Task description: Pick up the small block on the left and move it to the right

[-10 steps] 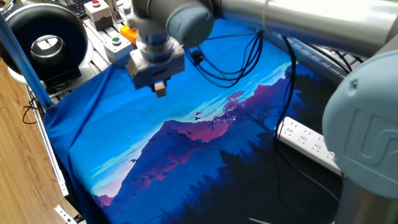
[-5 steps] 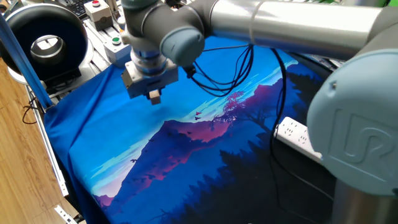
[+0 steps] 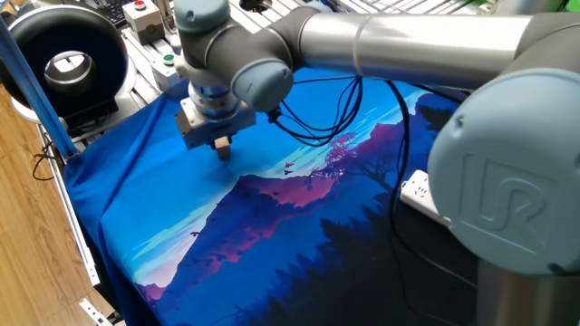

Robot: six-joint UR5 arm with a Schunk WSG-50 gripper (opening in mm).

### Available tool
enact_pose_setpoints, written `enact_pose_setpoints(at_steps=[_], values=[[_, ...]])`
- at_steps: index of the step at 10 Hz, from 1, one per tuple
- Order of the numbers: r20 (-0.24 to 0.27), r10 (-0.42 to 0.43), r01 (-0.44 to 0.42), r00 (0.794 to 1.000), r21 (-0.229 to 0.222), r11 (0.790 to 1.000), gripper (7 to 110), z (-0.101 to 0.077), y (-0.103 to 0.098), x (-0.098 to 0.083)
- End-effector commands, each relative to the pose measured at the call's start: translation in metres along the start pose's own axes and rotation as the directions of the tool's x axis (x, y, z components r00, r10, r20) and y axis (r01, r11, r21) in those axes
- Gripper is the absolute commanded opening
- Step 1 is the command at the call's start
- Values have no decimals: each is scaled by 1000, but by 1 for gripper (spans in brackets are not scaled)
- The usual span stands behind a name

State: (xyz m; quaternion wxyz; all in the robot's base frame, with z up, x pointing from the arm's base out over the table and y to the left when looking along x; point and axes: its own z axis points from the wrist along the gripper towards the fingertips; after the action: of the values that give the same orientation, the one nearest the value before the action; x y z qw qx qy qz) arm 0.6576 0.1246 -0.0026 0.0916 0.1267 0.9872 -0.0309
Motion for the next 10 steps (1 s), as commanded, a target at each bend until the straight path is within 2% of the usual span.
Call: enact_pose_setpoints(at_steps=[1,2,3,4,5,6,8,9,10], values=[[-4,24,-24,1000,-9,1000,7,10,2,-1],[-14,29,-30,999,-14,999,7,9,4,2],[-18,27,-28,999,-39,999,7,8,10,2],[-5,14,-15,1000,-70,997,22,7,17,-1],[7,1,0,1000,-87,996,22,7,21,-4],[14,-6,8,1000,-88,996,66,7,21,-5],[37,-20,23,999,-81,996,66,14,22,-11],[47,-21,26,999,-98,995,66,18,25,-14],[47,-24,28,999,-95,995,66,18,24,-13]])
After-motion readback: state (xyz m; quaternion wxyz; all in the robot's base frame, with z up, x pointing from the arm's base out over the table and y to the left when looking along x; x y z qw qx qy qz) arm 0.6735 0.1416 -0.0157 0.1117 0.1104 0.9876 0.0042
